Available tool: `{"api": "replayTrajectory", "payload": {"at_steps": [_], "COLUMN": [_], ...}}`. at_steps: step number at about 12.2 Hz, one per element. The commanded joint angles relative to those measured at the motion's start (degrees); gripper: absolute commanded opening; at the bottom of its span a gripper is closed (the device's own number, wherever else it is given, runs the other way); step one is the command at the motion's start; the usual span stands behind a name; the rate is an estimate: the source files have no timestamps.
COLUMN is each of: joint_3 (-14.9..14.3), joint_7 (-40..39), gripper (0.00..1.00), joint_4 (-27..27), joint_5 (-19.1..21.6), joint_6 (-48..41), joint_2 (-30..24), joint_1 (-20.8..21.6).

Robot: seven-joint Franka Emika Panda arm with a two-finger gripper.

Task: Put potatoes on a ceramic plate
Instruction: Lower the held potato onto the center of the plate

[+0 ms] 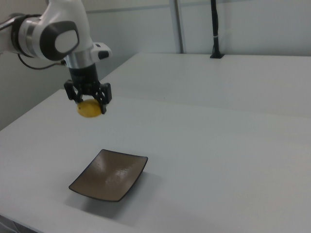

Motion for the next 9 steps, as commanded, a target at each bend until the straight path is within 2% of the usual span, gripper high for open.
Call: {"api": "replayTrajectory", "payload": {"at_steps": [1, 6, 9], "joint_3": [0.1, 0.1, 0.1], "joint_7": [-5.9, -11.2, -11.6], "gripper": [0.21, 0.21, 0.23], "joint_4": [-9.9, -20.7, -27.3], "joint_5": [1.3, 1.2, 1.2], "joint_6": [6.5, 17.9, 25.8], "joint_2": [-2.8, -2.3, -1.8], "joint_1": [-2.1, -2.6, -2.3]}}
